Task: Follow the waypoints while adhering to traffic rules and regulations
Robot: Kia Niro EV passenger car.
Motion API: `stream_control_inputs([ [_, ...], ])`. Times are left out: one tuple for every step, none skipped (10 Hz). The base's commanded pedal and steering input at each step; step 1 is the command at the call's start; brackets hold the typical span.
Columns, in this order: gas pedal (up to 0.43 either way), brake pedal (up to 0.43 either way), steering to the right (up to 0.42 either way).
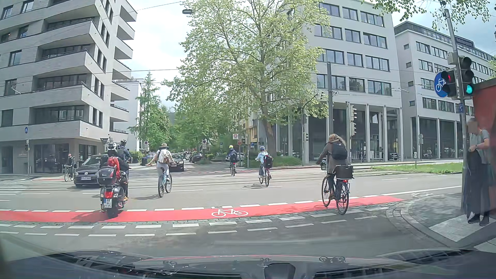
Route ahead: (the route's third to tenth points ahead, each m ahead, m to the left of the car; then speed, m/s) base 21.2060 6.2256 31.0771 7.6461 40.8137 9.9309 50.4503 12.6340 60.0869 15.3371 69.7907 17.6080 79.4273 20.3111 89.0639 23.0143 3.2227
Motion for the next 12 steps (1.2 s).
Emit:
stream_control_inputs([
  [0.098,0.000,0.013],
  [0.098,0.000,0.010],
  [0.098,0.000,0.009],
  [0.098,0.000,0.008],
  [0.098,0.000,0.006],
  [0.087,0.000,0.005],
  [0.087,0.000,0.001],
  [0.087,0.000,-0.003],
  [0.087,0.000,-0.005],
  [0.067,0.000,-0.007],
  [0.028,0.000,-0.008],
  [0.008,0.000,-0.008],
])
